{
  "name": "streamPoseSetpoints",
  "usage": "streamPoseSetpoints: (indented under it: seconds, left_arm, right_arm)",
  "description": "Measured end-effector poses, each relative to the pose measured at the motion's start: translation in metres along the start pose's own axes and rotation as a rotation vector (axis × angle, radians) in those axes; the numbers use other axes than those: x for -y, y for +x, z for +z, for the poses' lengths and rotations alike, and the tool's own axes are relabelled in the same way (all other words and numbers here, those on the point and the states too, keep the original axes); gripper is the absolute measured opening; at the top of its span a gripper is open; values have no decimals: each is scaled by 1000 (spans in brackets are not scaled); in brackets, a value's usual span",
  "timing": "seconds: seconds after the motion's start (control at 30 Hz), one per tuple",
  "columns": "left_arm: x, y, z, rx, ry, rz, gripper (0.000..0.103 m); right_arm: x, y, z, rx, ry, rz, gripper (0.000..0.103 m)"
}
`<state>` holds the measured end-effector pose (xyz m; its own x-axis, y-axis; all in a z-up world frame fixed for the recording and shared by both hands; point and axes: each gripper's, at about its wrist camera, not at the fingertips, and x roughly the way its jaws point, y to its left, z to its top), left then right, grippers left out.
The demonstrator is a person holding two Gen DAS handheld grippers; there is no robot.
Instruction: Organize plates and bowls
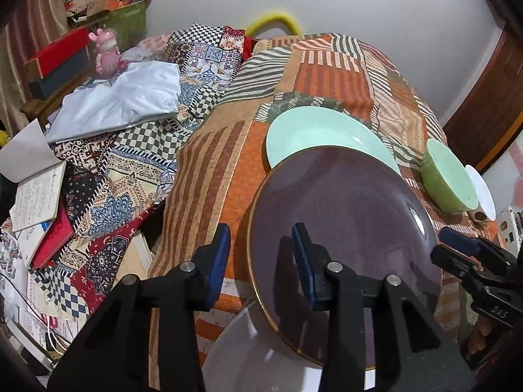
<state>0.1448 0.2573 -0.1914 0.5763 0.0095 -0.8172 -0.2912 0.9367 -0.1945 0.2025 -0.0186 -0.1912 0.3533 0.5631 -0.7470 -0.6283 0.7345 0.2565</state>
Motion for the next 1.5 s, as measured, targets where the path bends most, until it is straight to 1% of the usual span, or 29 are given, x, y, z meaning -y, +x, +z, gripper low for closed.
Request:
streamPoseSetpoints:
  seconds: [0.03, 0.07, 0.13, 0.37, 0.63, 0.87, 1.07, 1.3, 1.5]
  left_arm:
    - [0, 1, 0, -4, -2, -6, 33]
    - [-1, 2, 0, -10, -4, -12, 31]
    - [-1, 3, 0, -16, -5, -20, 28]
    - [-3, 8, 0, -29, -12, -45, 27]
    - [-2, 9, -2, -33, -7, -50, 27]
    - [1, 4, -4, -34, -26, -64, 27]
    - [13, -5, -10, -21, -7, -66, 27]
    - [31, -14, -18, -14, 17, -77, 27]
    - [47, -27, -25, 4, 27, -108, 27]
  right_arm:
    - [0, 2, 0, -5, -1, 2, 41]
    - [1, 3, -1, -11, -1, 2, 39]
    - [2, 6, 0, -15, 3, 3, 38]
    - [5, 17, -1, -58, 22, 24, 31]
    - [2, 19, 1, -59, 33, 18, 30]
    - [5, 13, 0, -54, 51, 15, 30]
    - [13, 1, -4, -38, 74, 22, 30]
    - [20, -16, -11, -13, 85, 7, 30]
    - [29, -36, -18, 14, 100, -6, 30]
